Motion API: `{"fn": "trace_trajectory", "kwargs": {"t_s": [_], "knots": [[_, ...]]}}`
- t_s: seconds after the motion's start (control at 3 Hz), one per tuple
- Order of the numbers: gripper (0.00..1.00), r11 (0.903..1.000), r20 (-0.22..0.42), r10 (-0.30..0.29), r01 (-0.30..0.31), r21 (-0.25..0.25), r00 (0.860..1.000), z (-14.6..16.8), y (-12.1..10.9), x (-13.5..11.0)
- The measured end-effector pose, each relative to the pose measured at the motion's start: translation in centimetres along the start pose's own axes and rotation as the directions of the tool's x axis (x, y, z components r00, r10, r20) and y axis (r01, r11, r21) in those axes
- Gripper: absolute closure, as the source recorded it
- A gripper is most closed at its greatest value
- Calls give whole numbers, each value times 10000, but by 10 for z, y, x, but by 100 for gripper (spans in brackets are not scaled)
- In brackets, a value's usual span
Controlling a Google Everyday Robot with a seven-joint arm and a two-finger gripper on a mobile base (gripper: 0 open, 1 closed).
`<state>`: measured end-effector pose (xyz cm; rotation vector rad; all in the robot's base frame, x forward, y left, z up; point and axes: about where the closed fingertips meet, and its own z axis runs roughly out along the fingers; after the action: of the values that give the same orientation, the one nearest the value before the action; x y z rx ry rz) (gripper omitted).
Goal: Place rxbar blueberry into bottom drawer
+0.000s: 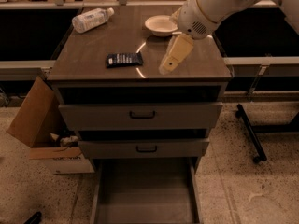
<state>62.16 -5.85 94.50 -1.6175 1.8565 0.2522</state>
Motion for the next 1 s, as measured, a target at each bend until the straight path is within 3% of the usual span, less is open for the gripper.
{"fn": "trace_trajectory", "kwargs": {"t_s": [0.67, 1.0], "knots": [[0, 9995, 1371, 172, -135, -273, 9904, 71, -30, -35], [0, 9995, 1372, 173, -136, -274, 9904, 71, -30, -35]]}}
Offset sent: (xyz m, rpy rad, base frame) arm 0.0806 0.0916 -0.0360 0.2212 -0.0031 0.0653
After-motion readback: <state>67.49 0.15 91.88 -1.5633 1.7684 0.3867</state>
